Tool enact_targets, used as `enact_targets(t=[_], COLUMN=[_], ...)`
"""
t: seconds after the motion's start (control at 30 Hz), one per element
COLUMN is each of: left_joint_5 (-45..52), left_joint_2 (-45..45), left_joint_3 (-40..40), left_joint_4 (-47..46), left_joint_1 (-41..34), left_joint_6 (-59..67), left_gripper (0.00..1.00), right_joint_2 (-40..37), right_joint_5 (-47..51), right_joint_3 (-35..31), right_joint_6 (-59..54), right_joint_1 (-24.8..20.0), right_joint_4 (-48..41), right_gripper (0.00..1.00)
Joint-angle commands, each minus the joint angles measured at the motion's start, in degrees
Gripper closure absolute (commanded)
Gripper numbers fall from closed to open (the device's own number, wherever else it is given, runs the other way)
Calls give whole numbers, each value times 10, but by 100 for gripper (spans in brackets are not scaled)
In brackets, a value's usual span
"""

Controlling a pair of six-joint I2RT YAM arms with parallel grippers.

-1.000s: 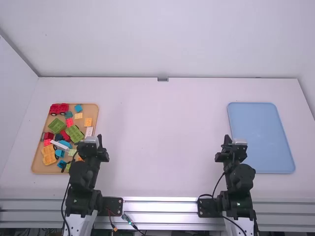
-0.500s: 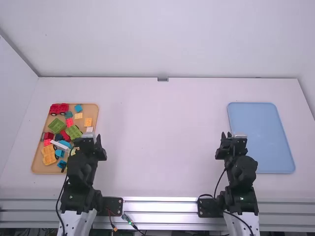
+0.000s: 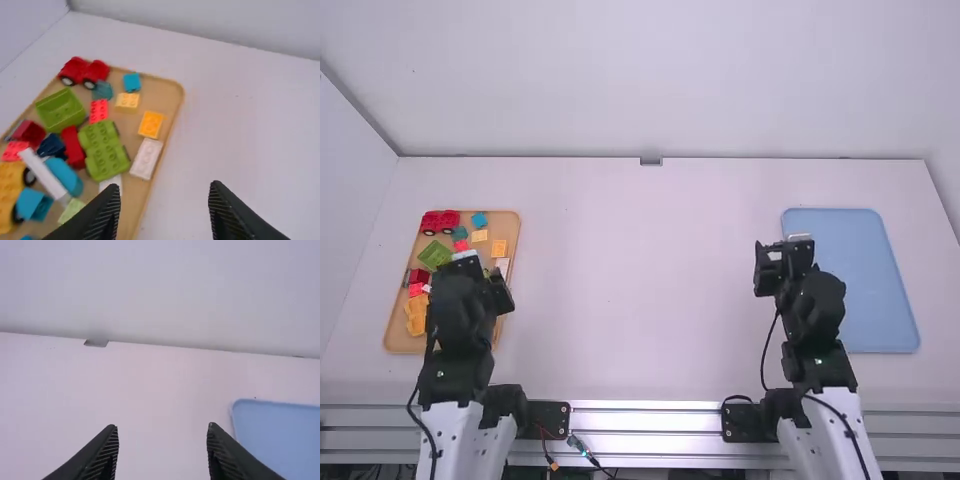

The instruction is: Assemble lego blocks to make yellow taxi

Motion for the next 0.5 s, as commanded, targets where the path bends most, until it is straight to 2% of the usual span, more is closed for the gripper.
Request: enact_targets(t=[0.0,0.17,0.23,0.4,0.47], left_joint_5=[19,58,71,93,104], left_joint_2=[45,149,224,360,450], left_joint_3=[45,126,183,281,340], left_joint_4=[-20,-88,-129,-200,-243], left_joint_1=[45,137,196,284,335], left_joint_6=[10,26,37,103,154], left_gripper=[47,38,33,25,21], right_joint_2=[41,112,150,210,245], right_joint_5=[-7,-15,-20,-27,-32], right_joint_3=[46,93,119,159,182], right_joint_6=[-16,-26,-31,-39,-44], right_joint_1=[11,22,24,25,25], right_joint_4=[10,27,36,46,52], right_gripper=[47,38,33,25,21])
